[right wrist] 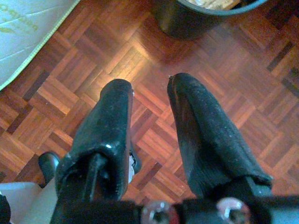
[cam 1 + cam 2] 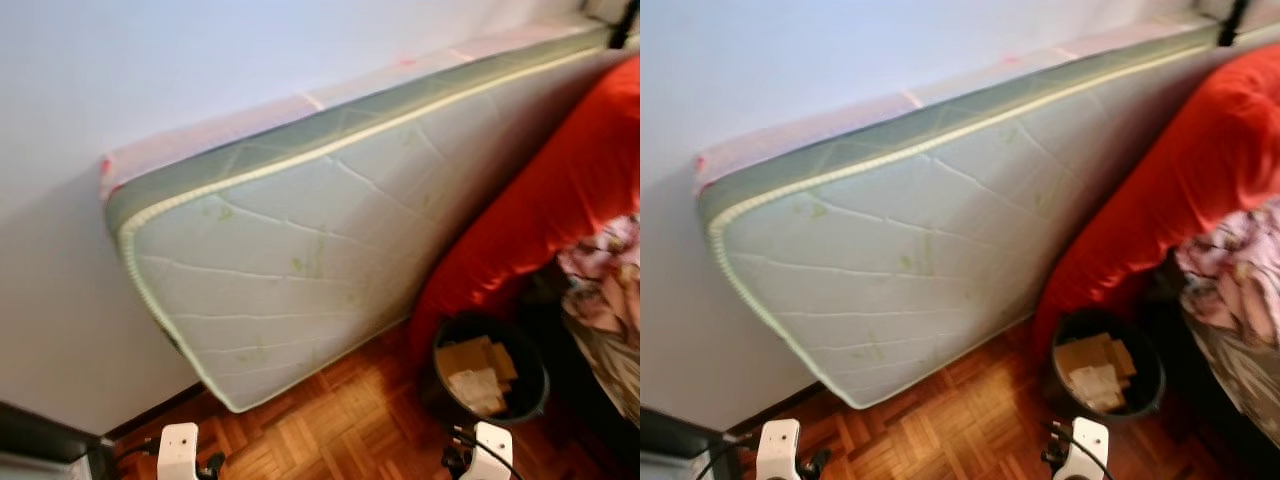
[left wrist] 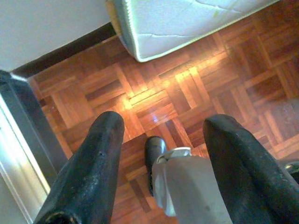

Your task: Clean up the room

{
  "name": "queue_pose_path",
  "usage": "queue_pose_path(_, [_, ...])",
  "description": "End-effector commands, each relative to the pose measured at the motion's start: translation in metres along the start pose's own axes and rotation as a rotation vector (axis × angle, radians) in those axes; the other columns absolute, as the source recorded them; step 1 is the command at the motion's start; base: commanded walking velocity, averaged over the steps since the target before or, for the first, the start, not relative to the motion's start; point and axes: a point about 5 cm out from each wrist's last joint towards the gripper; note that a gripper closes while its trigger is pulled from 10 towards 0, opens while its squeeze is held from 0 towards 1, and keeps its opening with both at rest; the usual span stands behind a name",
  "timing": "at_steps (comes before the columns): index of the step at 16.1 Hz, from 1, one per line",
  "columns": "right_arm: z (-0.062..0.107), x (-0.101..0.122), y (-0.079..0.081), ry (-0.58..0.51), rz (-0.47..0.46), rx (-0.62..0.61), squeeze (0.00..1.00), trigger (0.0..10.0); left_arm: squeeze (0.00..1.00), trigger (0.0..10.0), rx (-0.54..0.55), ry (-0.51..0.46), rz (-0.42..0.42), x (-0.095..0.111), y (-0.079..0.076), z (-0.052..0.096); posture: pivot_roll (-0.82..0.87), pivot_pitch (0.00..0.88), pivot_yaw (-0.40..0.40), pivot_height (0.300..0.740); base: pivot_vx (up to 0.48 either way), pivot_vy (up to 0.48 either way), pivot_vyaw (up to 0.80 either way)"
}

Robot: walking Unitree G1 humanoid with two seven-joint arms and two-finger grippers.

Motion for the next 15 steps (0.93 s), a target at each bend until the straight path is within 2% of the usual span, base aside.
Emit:
queue_pose_path(1, [-0.0136,0.0523,-0.0246,-0.011,0.052,0.032,0.00,10.0,0.00,10.0,0.014,0.093,0.027,0.0225,-0.0238,-0.0164,0.03,0.000,-0.035,0.740,0.000,0.000,-0.74])
queue_pose_path(8, [-0.0135,0.0518,-0.0244,-0.009,0.054,0.035,0.00,10.0,0.00,10.0,0.011,0.094,0.005,0.0227,-0.0235,-0.0164,0.03,0.000,-0.034,0.740,0.000,0.000,-0.74])
queue_pose_path(10, [-0.0132,0.0517,-0.0249,-0.019,0.049,0.029,0.00,10.0,0.00,10.0,0.009,0.091,0.009,0.0220,-0.0236,-0.0162,0.03,0.000,-0.037,0.740,0.000,-0.358,-0.71])
queue_pose_path(15, [-0.0132,0.0518,-0.0248,-0.023,0.057,0.027,0.00,10.0,0.00,10.0,0.004,0.093,0.010,0.0218,-0.0236,-0.0161,0.03,0.000,-0.037,0.740,0.000,-0.309,0.00])
Point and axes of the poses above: a point about 5 cm out from each wrist's last joint towards the gripper, its own z axis pointing back from the gripper into the wrist, its own x axis along the axis of the wrist's last joint, y = z × x, and after that the axes turned 9 degrees about z, right-handed
